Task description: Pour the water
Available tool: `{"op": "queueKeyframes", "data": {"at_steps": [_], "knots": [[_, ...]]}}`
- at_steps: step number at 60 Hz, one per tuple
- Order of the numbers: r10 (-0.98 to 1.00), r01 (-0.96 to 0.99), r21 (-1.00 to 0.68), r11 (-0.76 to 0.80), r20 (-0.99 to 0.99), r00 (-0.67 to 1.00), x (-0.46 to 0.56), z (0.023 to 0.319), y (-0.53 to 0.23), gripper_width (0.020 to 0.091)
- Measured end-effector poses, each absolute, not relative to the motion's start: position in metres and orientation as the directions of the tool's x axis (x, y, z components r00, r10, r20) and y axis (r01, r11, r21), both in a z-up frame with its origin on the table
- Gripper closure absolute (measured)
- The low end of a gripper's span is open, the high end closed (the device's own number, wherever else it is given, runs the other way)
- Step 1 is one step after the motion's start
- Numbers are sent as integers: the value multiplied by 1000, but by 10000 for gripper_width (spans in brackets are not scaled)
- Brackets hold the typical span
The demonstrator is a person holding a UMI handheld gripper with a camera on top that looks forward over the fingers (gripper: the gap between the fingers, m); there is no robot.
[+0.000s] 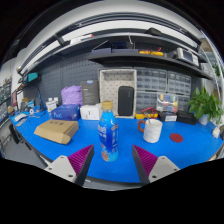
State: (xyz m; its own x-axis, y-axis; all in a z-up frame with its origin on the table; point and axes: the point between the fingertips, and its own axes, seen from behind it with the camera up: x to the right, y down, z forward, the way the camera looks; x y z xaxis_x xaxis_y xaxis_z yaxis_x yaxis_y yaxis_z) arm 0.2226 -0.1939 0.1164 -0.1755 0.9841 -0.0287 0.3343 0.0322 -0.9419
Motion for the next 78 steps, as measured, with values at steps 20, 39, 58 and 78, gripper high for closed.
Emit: {"op": "queueKeyframes", "data": {"at_steps": [20,39,58,78], "knots": [[987,292,-953,77,32,-158,128,82,-228,323],[979,209,-970,127,88,-186,91,75,-237,595],[983,241,-968,73,30,-180,86,69,-233,711],[809,363,-759,-540,-588,-26,45,112,-210,710]]}}
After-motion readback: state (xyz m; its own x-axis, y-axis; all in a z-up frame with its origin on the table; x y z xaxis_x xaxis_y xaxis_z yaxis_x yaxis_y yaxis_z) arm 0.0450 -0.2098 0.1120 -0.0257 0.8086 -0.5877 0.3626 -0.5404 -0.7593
